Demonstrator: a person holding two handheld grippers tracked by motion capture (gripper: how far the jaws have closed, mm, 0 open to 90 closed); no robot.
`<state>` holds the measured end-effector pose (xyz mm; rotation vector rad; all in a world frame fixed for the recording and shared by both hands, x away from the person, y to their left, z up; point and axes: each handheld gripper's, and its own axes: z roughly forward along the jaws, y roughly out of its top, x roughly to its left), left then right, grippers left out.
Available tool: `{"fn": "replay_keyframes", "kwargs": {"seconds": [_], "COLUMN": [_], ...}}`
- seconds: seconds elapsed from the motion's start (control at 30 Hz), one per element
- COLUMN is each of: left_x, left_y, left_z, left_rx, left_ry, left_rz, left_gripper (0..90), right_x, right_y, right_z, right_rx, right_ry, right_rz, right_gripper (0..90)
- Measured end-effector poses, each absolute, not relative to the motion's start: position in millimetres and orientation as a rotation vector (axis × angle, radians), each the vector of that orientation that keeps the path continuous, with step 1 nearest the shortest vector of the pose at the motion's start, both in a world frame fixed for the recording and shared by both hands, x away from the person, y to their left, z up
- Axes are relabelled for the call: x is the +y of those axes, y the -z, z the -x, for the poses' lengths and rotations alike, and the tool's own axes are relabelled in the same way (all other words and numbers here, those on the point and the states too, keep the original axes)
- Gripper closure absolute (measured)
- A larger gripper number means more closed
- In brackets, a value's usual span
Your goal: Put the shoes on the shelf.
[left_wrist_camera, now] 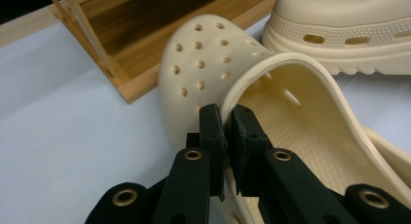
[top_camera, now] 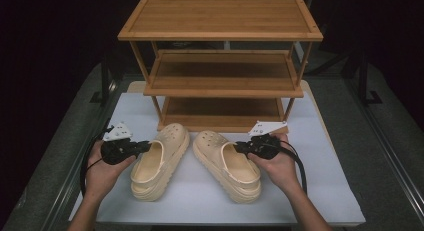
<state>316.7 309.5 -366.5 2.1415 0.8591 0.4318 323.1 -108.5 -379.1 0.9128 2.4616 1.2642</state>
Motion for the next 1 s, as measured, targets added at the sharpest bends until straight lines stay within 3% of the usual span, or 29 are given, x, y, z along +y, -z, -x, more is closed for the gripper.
{"fn": "replay_keyframes", "kwargs": {"seconds": [0.53, 1.0], "left_x": [292.0, 246.4], "left_y": [350.1, 349.1], "left_z": [-336.3, -367.8], "left_rx": [0.831, 0.799], "left_ry": [-0.412, -0.395], "left_rz": [-2.108, -2.123], "left_gripper": [84.5, 84.5], "right_x": [-135.8, -160.8], "right_y": [362.8, 362.5], "right_z": [-333.7, -355.6], "right_rx": [2.360, 2.296], "right_ry": [-1.255, -1.217], "right_rz": [-0.991, -1.067], "right_gripper": [84.1, 84.1]}}
